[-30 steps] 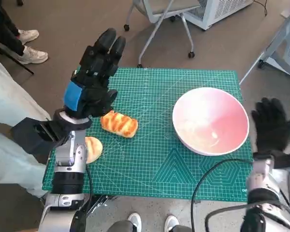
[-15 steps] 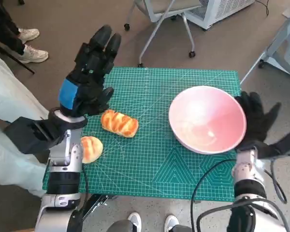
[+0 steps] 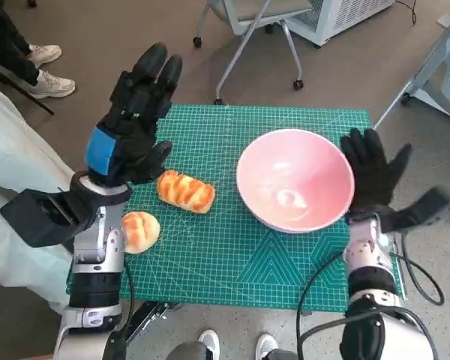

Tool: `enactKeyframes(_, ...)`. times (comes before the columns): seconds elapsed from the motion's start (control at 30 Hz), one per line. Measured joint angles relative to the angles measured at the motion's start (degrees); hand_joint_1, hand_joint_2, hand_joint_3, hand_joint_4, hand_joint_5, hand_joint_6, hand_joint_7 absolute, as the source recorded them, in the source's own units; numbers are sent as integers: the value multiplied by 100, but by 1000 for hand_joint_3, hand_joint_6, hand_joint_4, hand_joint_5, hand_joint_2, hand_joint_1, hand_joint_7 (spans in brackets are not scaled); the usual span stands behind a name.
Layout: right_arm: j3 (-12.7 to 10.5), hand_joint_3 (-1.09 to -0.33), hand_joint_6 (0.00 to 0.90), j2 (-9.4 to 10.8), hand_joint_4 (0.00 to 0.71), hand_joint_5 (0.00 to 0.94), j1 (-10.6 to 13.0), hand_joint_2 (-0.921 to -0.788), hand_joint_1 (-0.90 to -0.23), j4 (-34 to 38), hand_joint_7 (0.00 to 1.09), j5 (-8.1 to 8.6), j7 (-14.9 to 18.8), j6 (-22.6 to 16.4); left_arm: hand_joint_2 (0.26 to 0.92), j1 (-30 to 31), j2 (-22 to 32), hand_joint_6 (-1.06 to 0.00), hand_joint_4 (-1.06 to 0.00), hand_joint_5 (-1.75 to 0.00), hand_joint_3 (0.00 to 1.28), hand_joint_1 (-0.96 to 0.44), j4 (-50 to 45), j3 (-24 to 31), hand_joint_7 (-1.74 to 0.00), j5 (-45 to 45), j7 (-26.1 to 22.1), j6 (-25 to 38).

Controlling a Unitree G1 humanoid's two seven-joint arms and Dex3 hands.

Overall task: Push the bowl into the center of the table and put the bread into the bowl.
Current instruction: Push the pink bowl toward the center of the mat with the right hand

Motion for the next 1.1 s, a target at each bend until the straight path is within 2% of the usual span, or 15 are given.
enactKeyframes(0.23, -6, -857, 190, 99, 96, 2, -178, -921, -628, 43, 182, 0, 1, 97, 921, 64, 9, 0, -32, -7, 508, -669, -7, 59, -263, 0, 19, -8)
enactKeyframes(0.53, -28, -859, 179, 136, 103, 5, -274, -921, -629, 71, 177, 1, 8, 142, 921, 111, 9, -6, -34, -7, 507, -670, -38, 87, -278, 5, 47, -28)
enactKeyframes(0.73, 9, -872, 179, 252, 112, 7, -378, -921, -619, 123, 172, -30, -58, 170, 921, 128, 1, -4, -36, -6, 512, -669, -46, 89, -291, 59, 156, -88)
enactKeyframes(0.93, 121, -868, 192, 239, 126, 12, -405, -921, -601, 118, 175, -147, -63, 107, 921, 127, -1, 0, -40, -7, 514, -667, -37, 78, -297, 109, 217, -127)
enactKeyframes(1.1, 210, -838, 210, 117, 136, 12, -401, -921, -596, 65, 181, -270, -5, -160, 921, 124, 5, 1, -45, -9, 515, -671, 33, 76, -289, 189, 242, -151)
